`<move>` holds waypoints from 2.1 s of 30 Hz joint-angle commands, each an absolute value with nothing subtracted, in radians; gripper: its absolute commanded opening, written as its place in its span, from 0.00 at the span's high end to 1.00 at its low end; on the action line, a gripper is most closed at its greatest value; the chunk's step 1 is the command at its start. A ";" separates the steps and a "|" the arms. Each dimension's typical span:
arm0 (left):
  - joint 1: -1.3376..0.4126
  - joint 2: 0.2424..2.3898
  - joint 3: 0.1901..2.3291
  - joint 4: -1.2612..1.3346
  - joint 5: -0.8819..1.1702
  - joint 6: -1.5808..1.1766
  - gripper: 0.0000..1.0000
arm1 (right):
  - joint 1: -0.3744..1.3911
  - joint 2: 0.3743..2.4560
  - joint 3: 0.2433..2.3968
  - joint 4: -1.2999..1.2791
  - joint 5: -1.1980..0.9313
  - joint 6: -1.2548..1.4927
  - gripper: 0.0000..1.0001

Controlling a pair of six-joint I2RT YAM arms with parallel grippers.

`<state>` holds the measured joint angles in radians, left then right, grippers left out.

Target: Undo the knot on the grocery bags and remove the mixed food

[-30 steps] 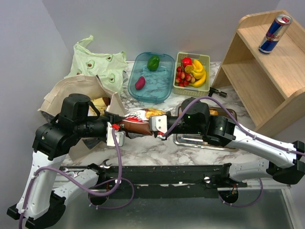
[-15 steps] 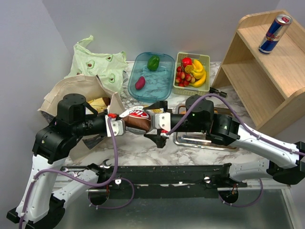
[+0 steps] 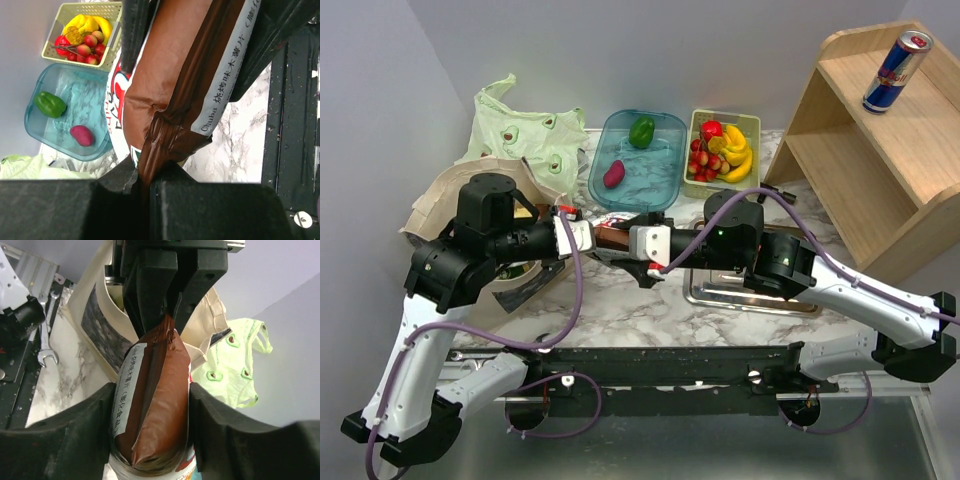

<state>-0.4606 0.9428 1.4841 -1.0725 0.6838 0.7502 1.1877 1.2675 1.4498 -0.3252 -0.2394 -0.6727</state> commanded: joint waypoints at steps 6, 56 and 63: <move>-0.465 0.925 1.532 -1.009 0.699 0.664 0.49 | 1.194 1.220 1.418 -0.308 -0.095 -0.662 0.84; -0.196 1.069 1.520 -0.676 0.822 0.205 0.17 | 0.029 1.195 1.037 0.132 -0.340 -1.610 0.99; -0.196 1.068 1.528 -0.701 0.813 0.218 0.17 | -0.022 1.300 1.039 0.195 -0.477 -1.686 0.97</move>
